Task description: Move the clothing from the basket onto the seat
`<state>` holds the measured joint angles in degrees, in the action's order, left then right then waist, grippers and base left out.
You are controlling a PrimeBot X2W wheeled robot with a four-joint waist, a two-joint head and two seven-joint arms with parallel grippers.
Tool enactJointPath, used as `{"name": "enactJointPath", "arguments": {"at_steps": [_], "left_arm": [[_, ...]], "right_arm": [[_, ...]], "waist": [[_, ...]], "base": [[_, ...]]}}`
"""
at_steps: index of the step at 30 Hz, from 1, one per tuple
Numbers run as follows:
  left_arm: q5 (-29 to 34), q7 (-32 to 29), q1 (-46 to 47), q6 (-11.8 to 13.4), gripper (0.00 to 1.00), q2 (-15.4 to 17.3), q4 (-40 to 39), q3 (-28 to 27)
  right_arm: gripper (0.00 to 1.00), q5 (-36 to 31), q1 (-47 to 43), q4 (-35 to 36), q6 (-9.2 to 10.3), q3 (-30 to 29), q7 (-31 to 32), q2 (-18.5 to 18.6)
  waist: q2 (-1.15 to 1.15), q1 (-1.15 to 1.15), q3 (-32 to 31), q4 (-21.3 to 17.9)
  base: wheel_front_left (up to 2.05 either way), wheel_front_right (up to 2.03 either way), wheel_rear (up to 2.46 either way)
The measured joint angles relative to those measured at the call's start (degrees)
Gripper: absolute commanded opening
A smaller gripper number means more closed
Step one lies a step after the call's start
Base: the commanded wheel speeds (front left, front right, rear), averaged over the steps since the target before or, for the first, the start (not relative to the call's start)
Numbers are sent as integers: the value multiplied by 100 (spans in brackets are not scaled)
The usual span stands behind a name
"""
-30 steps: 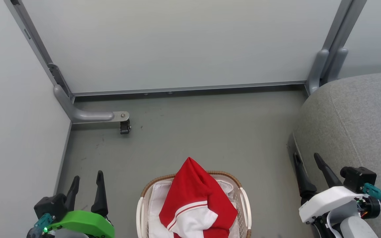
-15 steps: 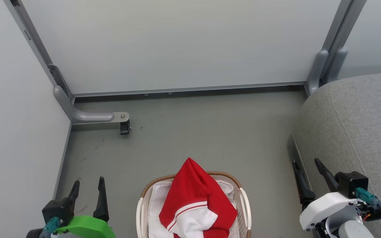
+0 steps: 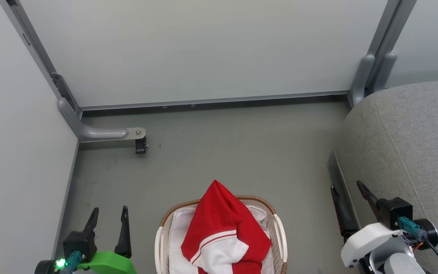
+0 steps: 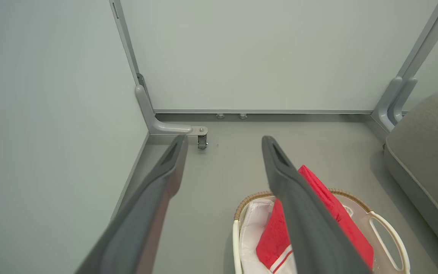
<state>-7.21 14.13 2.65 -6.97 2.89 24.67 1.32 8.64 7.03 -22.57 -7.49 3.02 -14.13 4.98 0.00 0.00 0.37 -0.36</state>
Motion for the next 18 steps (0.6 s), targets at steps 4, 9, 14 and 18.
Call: {"name": "enactJointPath", "arguments": {"at_steps": [4, 9, 14, 18], "left_arm": [[80, 40, 2, -10, 100, -1, 46, 158], [132, 81, 143, -16, 100, -3, 158, 386], [73, 100, 510, -33, 100, -4, 293, 646], [11, 99, 846, -34, 100, -7, 434, 854]], "right_arm": [[100, -143, 38, 10, 0, 36, -34, -1], [100, -328, 140, 82, 0, 81, -81, 0], [100, -356, 371, 214, -2, 112, -86, -14], [100, -359, 568, 327, -2, 126, -86, -36]], "waist": [[0, 0, 81, -44], [0, 0, 287, -124], [0, 0, 641, -233], [0, 0, 977, -338]], "base": [[0, 0, 0], [0, 0, 0], [0, 0, 0], [0, 0, 0]]}}
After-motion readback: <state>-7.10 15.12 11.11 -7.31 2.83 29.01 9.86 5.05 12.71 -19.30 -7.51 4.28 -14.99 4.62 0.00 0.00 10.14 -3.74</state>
